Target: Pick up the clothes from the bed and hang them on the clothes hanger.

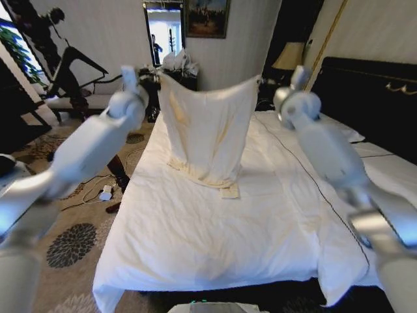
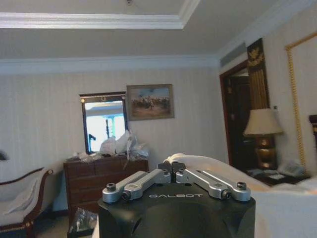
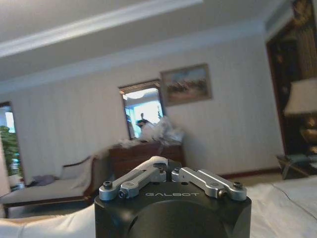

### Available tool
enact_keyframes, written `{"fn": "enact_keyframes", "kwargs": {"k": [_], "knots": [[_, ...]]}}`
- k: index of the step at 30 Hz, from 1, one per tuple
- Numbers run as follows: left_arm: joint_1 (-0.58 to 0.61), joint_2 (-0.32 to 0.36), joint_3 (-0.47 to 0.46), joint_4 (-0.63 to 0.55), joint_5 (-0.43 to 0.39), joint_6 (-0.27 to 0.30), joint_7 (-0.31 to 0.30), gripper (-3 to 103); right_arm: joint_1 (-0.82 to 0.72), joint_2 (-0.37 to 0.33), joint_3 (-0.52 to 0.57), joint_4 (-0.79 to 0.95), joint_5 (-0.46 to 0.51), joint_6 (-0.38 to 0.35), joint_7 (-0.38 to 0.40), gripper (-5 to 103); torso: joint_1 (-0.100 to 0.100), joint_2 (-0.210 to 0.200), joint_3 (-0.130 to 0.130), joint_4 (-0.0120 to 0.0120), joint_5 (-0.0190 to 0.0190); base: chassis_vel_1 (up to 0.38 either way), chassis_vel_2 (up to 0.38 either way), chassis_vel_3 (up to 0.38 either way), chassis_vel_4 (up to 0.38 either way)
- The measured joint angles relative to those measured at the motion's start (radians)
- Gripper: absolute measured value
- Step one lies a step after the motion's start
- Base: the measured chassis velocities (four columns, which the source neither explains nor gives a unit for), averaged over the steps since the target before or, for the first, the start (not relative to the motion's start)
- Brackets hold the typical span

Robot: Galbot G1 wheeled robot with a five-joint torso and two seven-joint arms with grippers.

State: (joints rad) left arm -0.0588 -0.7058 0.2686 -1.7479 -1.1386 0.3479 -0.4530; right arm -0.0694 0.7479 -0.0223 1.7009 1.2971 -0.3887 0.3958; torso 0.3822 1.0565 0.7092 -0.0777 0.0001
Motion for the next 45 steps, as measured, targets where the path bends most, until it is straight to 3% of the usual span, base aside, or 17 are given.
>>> {"fn": "enact_keyframes", "kwargs": {"k": [2,6,8,10,12,14,20,23,26,28,31,33,34,37,39,42,45], "knots": [[0.057,0.056,-0.053,-0.099,-0.027,0.017,-0.014,0,-0.028,-0.053,0.025,0.079,0.031,-0.011,0.02,0,0.0,0.0,0.0,0.0002,-0.0002,0.0,0.0,0.0,0.0],[0.26,0.322,-0.316,-0.439,-0.199,0.086,-0.022,0,-0.103,-0.236,0.17,0.384,0.195,-0.058,0.124,0,-0.001,0.0,-0.001,0.0006,-0.001,0.0,0.0,0.0,0.0],[0.275,0.365,-0.351,-0.478,-0.226,0.086,-0.015,0,-0.114,-0.26,0.201,0.425,0.23,-0.066,0.143,0,-0.001,0.001,-0.001,0.0007,-0.0006,0.0,0.0,0.0,0.0],[0.33,0.538,-0.567,-0.58,-0.385,0.081,0.008,0,-0.159,-0.366,0.398,0.572,0.424,-0.109,0.22,0,-0.001,0.001,-0.001,0.0004,-0.0001,0.0,0.0,0.0,0.0],[0.338,0.585,-0.64,-0.59,-0.447,0.075,0.01,0,-0.163,-0.396,0.454,0.598,0.478,-0.122,0.237,0,-0.001,0.001,-0.001,-0.0001,0.0,0.0,0.0,0.0,0.0],[0.331,0.697,-0.798,-0.575,-0.615,0.06,0.015,0,-0.144,-0.474,0.595,0.626,0.599,-0.161,0.266,0,-0.001,0.001,-0.001,-0.0004,0.0005,0.0,0.0,0.0,0.0],[0.237,0.772,-0.833,-0.527,-0.781,0.091,0.001,0,-0.102,-0.544,0.708,0.611,0.718,-0.205,0.313,0,-0.001,0.001,-0.001,0.0003,0.0,0.0,0.0,0.0,0.0],[0.266,0.75,-0.824,-0.55,-0.765,0.114,-0.028,0,-0.12,-0.543,0.732,0.629,0.766,-0.232,0.381,0,-0.001,0.001,0.0,-0.0001,-0.0004,0.0,0.0,0.0,0.0],[0.371,0.653,-0.796,-0.598,-0.654,0.158,-0.079,0,-0.2,-0.493,0.707,0.661,0.747,-0.254,0.435,0,-0.001,0.0,0.0,-0.0002,0.0002,0.0,0.0,0.0,0.0],[0.449,0.521,-0.707,-0.621,-0.542,0.194,-0.137,0,-0.302,-0.422,0.631,0.671,0.645,-0.261,0.44,0,0.0,0.0,0.0,-0.0002,-0.0006,0.0,0.0,0.0,0.0],[0.482,0.436,-0.593,-0.615,-0.435,0.201,-0.149,0,-0.401,-0.366,0.583,0.66,0.543,-0.268,0.409,0,0.001,0.0,0.0,0.0006,0.0003,0.0,0.0,0.0,0.0],[0.521,0.33,-0.438,-0.564,-0.243,0.185,-0.13,0,-0.502,-0.297,0.514,0.625,0.402,-0.27,0.365,0,0.0,0.0,0.0,0.0001,0.0002,0.0,0.0,0.0,0.0],[0.521,0.33,-0.438,-0.564,-0.243,0.185,-0.13,0,-0.502,-0.297,0.514,0.625,0.402,-0.27,0.365,0,0.0,0.0,0.0,0.0001,0.0002,0.0,0.0,0.0,0.0],[0.546,0.166,-0.273,-0.425,-0.093,0.167,-0.14,0,-0.556,-0.175,0.323,0.528,0.176,-0.256,0.297,0,0.0,0.0,0.0,-0.0006,0.0,0.0,0.0,0.0,0.0],[0.555,0.137,-0.252,-0.39,-0.074,0.165,-0.141,0,-0.558,-0.143,0.277,0.497,0.123,-0.248,0.271,0,0.0,0.0,0.0,-0.0006,0.0,0.0,0.0,0.0,0.0],[0.604,0.048,-0.214,-0.269,-0.005,0.16,-0.13,0,-0.54,0.001,0.135,0.321,-0.073,-0.194,0.174,0,0.0,0.0,0.0,0.0002,0.0001,0.0,0.0,0.0,0.0],[0.637,0.007,-0.21,-0.21,0.025,0.157,-0.124,0,-0.512,0.084,0.085,0.227,-0.123,-0.174,0.153,0,0.0,0.0,0.0,0.0005,0.0001,0.0,0.0,0.0,0.0]]}}
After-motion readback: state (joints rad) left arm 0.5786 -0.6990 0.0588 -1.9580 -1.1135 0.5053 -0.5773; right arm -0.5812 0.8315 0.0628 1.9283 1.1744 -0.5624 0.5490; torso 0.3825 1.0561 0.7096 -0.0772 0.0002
